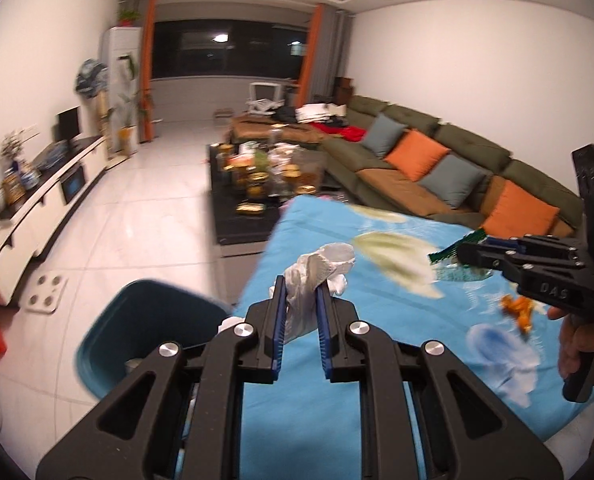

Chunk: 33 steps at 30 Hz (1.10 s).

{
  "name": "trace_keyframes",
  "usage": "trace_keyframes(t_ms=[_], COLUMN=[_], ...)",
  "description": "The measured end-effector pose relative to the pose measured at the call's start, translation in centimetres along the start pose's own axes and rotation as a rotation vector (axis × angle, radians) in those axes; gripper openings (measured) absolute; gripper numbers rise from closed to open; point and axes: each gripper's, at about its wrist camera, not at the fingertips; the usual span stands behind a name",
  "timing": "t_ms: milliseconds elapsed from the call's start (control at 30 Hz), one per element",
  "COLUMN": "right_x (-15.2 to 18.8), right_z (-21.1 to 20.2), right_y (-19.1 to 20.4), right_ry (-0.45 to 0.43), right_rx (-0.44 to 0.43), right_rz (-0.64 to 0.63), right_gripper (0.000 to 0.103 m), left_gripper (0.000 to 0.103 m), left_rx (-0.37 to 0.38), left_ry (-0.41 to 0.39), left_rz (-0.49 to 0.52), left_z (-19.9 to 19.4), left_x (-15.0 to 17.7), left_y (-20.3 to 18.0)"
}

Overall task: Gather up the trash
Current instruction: 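Carry the tissue and green wrapper in both grippers over the teal bin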

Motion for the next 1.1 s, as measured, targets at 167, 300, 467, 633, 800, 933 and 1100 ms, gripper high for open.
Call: trace_keyframes(t_ms=[167, 300, 467, 633, 800, 933, 1100], right_x=[-0.6, -1.2, -2.0, -2.8, -3.2, -3.1, -2.7], right_z=[2.4, 4.6, 7.8, 11.4, 14.4, 17.2, 20.2], right_y=[4.4, 7.4, 10.9, 13.8, 15.7, 16.7, 17.5], right_ry=[0.034, 0.067, 0.115, 0.176, 0.229, 0.289, 0.354], right_rx=[-0.070, -0.111, -0.146, -0.145, -0.136, -0.125, -0.107], right_rz=[-0.046, -0.076, -0.106, -0.152, -0.173, -0.179, -0.181], right_gripper=[0.015, 0.015, 0.015, 0.015, 0.015, 0.015, 0.015], left_gripper=[0.014, 0.014, 0.014, 0.014, 0.014, 0.015, 0.015], left_rx=[-0.103, -0.158, -0.193, -0.206, -0.214, -0.207, -0.195], left_ry=[0.047, 0.083, 0.142, 0.198, 0.246, 0.283, 0.319], left_rz=[-0.038, -0.062, -0.079, -0.096, -0.108, -0.116, -0.129], left_z=[-0.7, -0.5, 0.4, 2.5, 6.2, 8.9, 11.8], left_x=[1.9, 3.3, 5.2, 6.8, 7.0, 7.4, 7.7], left_y=[4.9, 8.2, 11.6, 14.1, 14.6, 15.2, 15.5])
Point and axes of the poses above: each gripper's, at about its wrist camera, not at the fingertips, and z roughly the way its jaws point, y to its left, x to its underside, and after that the axes turned 8 degrees about z, right-handed
